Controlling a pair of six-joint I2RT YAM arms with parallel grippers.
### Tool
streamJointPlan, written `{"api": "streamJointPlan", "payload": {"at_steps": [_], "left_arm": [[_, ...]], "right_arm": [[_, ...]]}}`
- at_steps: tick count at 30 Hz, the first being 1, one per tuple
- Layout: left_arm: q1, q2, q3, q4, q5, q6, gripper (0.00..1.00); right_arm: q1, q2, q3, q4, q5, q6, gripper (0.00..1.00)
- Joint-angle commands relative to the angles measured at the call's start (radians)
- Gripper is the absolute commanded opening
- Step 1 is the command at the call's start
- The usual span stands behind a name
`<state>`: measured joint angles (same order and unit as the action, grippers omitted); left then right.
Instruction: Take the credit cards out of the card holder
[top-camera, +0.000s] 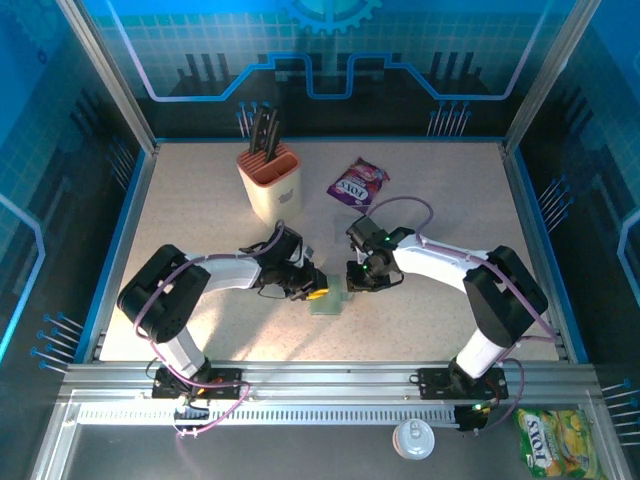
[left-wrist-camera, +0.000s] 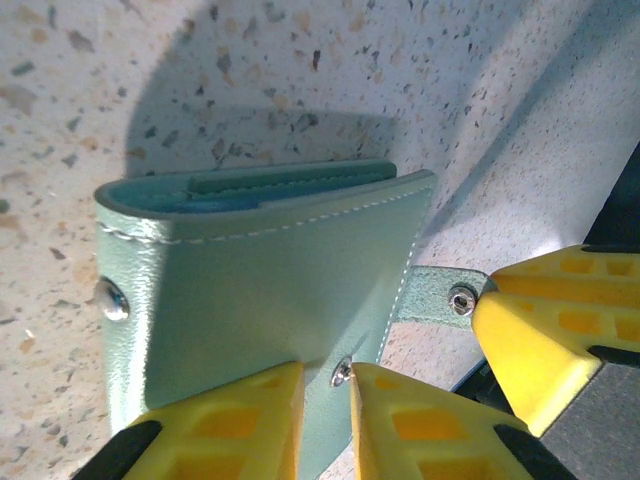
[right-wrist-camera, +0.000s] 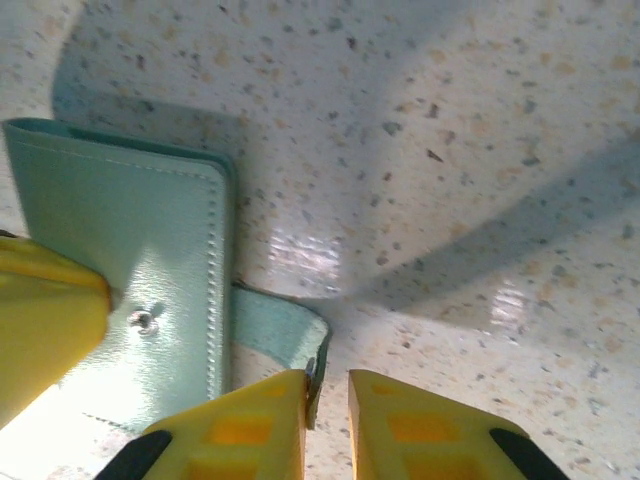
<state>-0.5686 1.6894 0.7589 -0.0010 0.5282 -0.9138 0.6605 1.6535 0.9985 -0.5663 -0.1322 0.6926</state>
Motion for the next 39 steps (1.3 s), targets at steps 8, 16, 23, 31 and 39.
{"api": "streamJointPlan", "payload": {"at_steps": [8,16,23,31,39], "left_arm": [[0.002,0.001,0.055,-0.090,-0.063,0.024,0.22],[0.003,-0.030,0.074,-0.118,-0.083,0.039,0.22],[0.003,-0.062,0.116,-0.171,-0.118,0.072,0.22],[0.007,-0.066,0.162,-0.282,-0.151,0.137,0.10],[0.008,-0.077,0.116,-0.279,-0.130,0.136,0.03]], "right_arm": [[-0.033,0.028,-0.052,0.098,-0.093,0.025,0.17],[-0.037,0.008,-0.049,0.066,-0.072,0.005,0.03],[-0.035,-0.027,-0.011,0.024,-0.073,-0.007,0.00],[-0.009,-0.056,0.078,-0.076,-0.058,-0.025,0.00],[0.024,-0.096,0.147,-0.140,-0.045,-0.010,0.00]]}}
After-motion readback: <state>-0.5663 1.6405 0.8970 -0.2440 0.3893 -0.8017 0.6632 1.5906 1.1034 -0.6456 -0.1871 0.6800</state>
